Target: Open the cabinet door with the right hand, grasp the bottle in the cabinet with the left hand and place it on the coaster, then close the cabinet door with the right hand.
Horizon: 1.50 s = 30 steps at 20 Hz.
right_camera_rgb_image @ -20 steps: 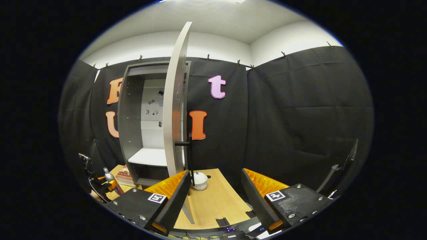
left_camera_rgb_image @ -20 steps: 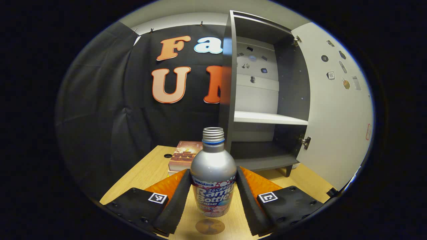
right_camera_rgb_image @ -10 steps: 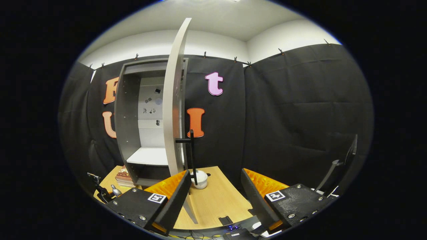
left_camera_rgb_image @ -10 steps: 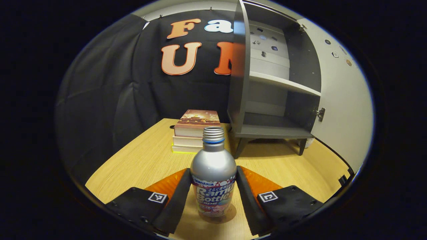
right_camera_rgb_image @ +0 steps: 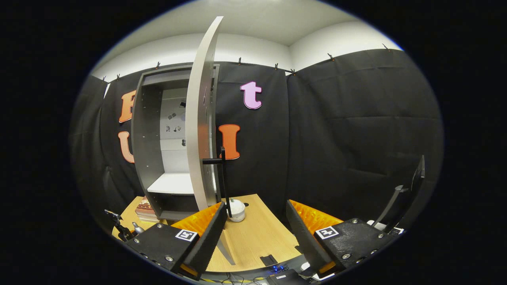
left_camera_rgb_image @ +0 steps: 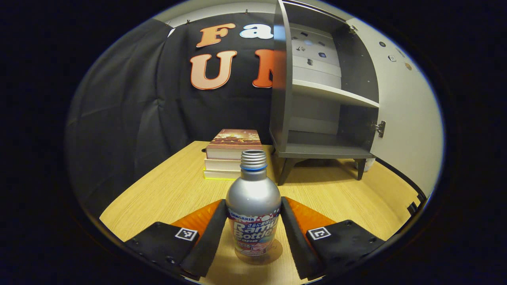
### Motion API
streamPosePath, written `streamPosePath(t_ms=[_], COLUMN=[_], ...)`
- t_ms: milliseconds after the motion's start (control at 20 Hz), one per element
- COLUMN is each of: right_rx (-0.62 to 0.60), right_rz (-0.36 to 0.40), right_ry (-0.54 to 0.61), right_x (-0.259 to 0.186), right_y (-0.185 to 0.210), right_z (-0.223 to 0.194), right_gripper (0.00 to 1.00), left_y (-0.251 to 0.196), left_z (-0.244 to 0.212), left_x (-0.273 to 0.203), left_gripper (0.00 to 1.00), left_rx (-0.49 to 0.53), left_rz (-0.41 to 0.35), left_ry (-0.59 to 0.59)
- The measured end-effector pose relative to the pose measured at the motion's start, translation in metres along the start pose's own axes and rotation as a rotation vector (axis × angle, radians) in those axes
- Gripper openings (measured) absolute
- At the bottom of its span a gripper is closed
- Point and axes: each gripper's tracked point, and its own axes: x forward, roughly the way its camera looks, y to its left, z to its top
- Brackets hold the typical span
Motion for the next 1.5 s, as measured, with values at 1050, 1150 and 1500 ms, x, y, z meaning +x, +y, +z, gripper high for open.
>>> streamPosePath(t_ms=[1050, 1150, 1500], right_rx=[-0.057, -0.074, -0.109], right_rz=[0.004, 0.015, 0.084], right_ry=[0.094, 0.099, 0.121], right_x=[0.035, 0.040, 0.058], right_y=[-0.017, -0.015, -0.001], right_z=[-0.052, -0.057, -0.080], right_gripper=[0.93, 0.93, 0.93], left_y=[-0.004, 0.002, 0.032], left_z=[0.014, 0.028, 0.133], left_x=[-0.079, -0.105, -0.180], left_gripper=[0.96, 0.95, 0.95], left_rx=[0.036, 0.024, -0.030], left_rz=[0.015, 0.022, 0.018], left_ry=[0.049, 0.048, -0.017])
